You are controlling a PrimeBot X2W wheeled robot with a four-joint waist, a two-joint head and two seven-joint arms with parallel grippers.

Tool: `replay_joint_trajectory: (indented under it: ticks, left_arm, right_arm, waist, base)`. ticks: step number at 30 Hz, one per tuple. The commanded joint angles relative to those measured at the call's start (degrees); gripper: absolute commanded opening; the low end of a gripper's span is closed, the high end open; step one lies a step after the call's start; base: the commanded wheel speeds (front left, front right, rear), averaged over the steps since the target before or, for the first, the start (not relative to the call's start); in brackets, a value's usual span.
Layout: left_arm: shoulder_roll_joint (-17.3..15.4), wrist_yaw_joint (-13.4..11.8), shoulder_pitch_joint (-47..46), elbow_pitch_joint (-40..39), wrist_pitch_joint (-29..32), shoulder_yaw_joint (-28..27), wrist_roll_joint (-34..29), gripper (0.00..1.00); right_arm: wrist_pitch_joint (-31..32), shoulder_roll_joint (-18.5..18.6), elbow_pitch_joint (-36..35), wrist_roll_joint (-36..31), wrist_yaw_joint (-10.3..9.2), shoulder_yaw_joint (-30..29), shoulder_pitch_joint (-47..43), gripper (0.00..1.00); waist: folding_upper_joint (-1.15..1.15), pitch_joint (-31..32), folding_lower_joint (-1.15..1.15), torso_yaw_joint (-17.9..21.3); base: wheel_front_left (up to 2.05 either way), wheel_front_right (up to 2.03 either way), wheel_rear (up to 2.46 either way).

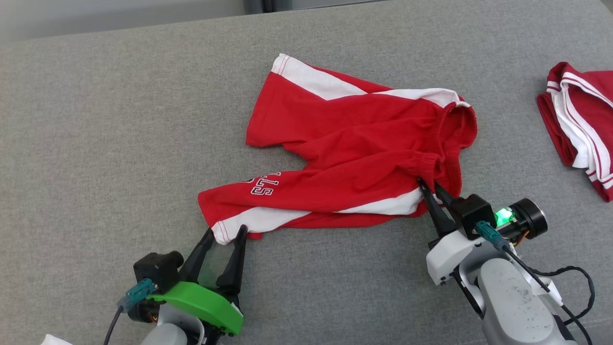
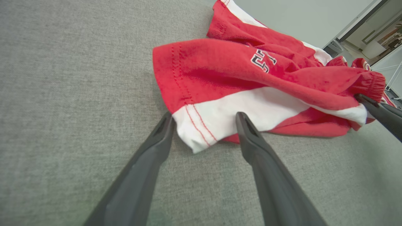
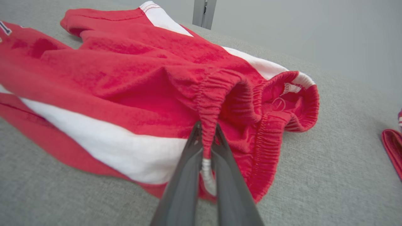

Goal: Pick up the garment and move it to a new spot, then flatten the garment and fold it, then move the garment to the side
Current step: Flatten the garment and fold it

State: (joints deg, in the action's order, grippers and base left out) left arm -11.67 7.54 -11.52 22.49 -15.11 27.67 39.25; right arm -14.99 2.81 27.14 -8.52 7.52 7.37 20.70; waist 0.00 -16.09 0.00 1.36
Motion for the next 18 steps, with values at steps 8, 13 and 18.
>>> replay_joint_trajectory:
  ticks: [8,13,18]
  left_arm:
    - [-0.9,-0.1,0.1,-1.5,0.0,1.0,0.8,0.00]
    - [-0.7,-0.1,0.1,-3.6,0.0,-0.4,0.0,0.00]
    - [-0.2,-0.1,1.2,-9.8,0.0,-3.8,-2.0,0.00]
  right_arm:
    - [-0.3,0.2,0.5,0.8,-0.07,-0.4,0.5,0.00]
    - [-0.3,0.2,-0.6,1.8,-0.07,-0.9,0.7,0.00]
    - [-0.3,0.2,-4.2,4.6,-0.08,-1.8,0.1,0.00]
  waist:
    - [0.00,0.2,0.00,-0.7]
    - [0.00,1.3,0.00,-0.9]
    - [0.00,4.7,0.00,-1.0]
  base:
    - [0.00,0.00,0.00]
    - [0.00,0.00,0.00]
    - [0.00,0.00,0.00]
